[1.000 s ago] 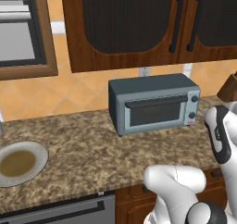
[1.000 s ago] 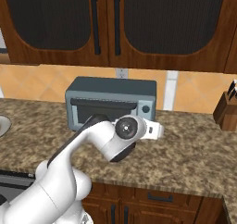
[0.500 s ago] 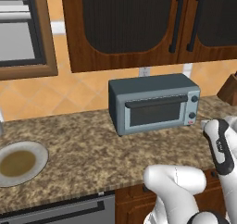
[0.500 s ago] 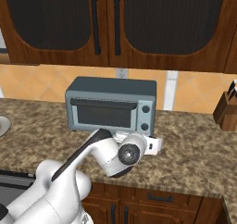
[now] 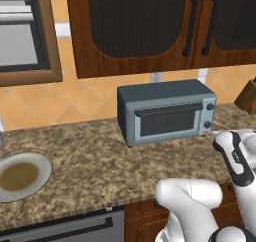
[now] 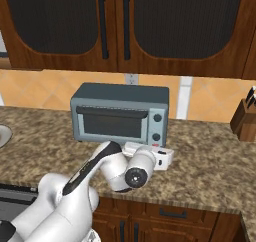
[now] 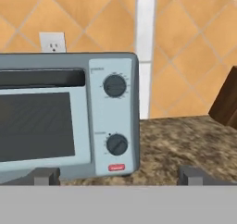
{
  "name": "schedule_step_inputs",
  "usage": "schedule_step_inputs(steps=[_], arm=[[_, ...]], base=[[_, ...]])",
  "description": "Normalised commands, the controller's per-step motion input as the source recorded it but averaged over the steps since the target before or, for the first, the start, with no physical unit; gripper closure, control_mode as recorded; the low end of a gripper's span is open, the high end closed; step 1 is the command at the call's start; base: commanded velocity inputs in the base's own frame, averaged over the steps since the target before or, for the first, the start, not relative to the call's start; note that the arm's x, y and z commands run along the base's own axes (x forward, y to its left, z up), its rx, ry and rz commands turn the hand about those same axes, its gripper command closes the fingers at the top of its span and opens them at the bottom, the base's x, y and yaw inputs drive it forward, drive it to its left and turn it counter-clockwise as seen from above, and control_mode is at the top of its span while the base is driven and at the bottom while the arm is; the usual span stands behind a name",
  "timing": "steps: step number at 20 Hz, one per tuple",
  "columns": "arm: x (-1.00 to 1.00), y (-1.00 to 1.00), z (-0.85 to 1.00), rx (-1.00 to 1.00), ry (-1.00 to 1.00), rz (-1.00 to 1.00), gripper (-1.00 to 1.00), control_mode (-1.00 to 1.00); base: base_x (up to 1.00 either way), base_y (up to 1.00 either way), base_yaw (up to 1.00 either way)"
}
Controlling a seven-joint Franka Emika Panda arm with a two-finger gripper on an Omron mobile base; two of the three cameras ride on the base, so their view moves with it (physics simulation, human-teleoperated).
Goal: Pick up the kebab skewer and baguette bread, and place them inside the toaster oven. Close the toaster oven door and start by setting the timer.
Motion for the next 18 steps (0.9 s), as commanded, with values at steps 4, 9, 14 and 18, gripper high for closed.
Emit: schedule_step_inputs(steps=[4, 9, 14, 18], arm=[[0.19, 0.0, -0.04, 0.0, -0.08, 0.0, -1.0, -1.0], [0.17, 0.0, -0.05, 0.0, -0.04, 0.0, -1.0, -1.0], [0.17, 0.0, -0.03, 0.0, -0.02, 0.0, -1.0, -1.0], [0.07, 0.0, -0.06, 0.0, 0.0, 0.0, -1.0, -1.0]], base=[[0.0, 0.0, 0.0], [0.0, 0.0, 0.0], [0.0, 0.0, 0.0], [0.0, 0.0, 0.0]])
